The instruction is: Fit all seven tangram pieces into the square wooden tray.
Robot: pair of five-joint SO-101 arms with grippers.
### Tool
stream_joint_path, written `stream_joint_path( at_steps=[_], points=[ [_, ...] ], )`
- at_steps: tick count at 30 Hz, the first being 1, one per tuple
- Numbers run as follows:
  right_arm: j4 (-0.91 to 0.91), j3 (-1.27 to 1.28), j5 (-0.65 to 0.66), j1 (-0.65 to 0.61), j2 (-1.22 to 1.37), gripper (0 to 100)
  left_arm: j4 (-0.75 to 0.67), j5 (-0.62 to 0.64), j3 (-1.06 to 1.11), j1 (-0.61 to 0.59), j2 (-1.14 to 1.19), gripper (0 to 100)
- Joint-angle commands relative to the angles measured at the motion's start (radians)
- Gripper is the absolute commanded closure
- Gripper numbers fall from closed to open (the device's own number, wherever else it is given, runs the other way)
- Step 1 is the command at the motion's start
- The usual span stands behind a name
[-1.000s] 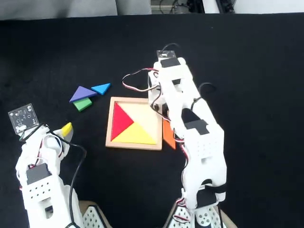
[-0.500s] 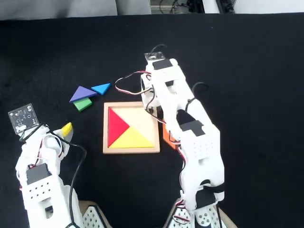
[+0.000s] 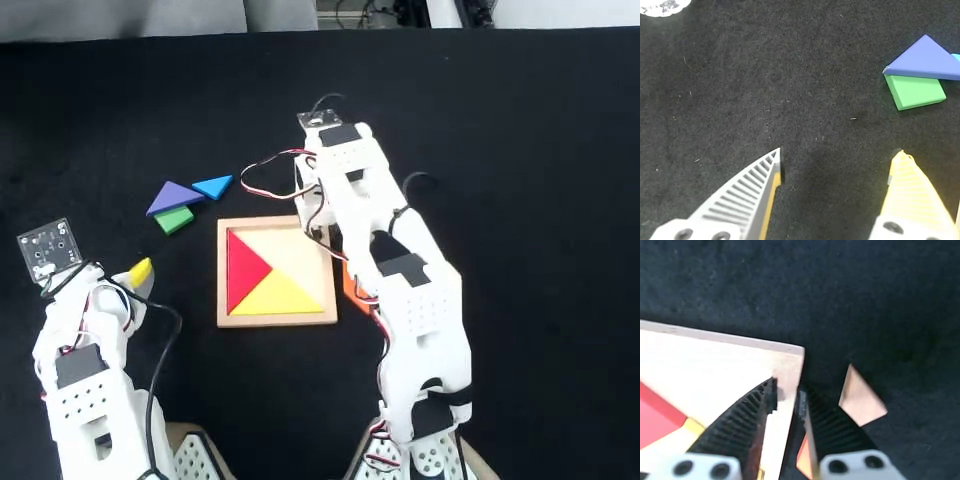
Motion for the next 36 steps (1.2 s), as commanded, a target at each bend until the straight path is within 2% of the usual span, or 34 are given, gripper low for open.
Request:
stream_joint_path(
  at_steps=[1, 11, 17, 23, 28, 36],
  points=[
    [0.046, -0.073, 0.014, -0.028, -0.019, 86.1, -0.006, 0.008, -0.013, 0.013, 0.002, 66],
    [0.189, -0.209, 0.072, -0.021, -0.03, 85.7, -0.006, 0.008, -0.013, 0.015, 0.002, 66],
    [0.233, -0.193, 0.097, 0.054, -0.2, 85.8, -0.008, 0.008, -0.013, 0.015, 0.002, 66],
    [0.118, 0.024, 0.126, 0.103, -0.401, 85.8, -0.034, 0.008, -0.004, 0.036, 0.002, 66],
    [0.018, 0.211, 0.126, 0.1, -0.604, 85.8, -0.075, -0.054, 0.027, 0.084, 0.002, 66],
    [-0.203, 0.521, 0.126, 0.103, -0.82, 85.8, -0.077, -0.061, 0.027, 0.087, 0.002, 66]
  ],
)
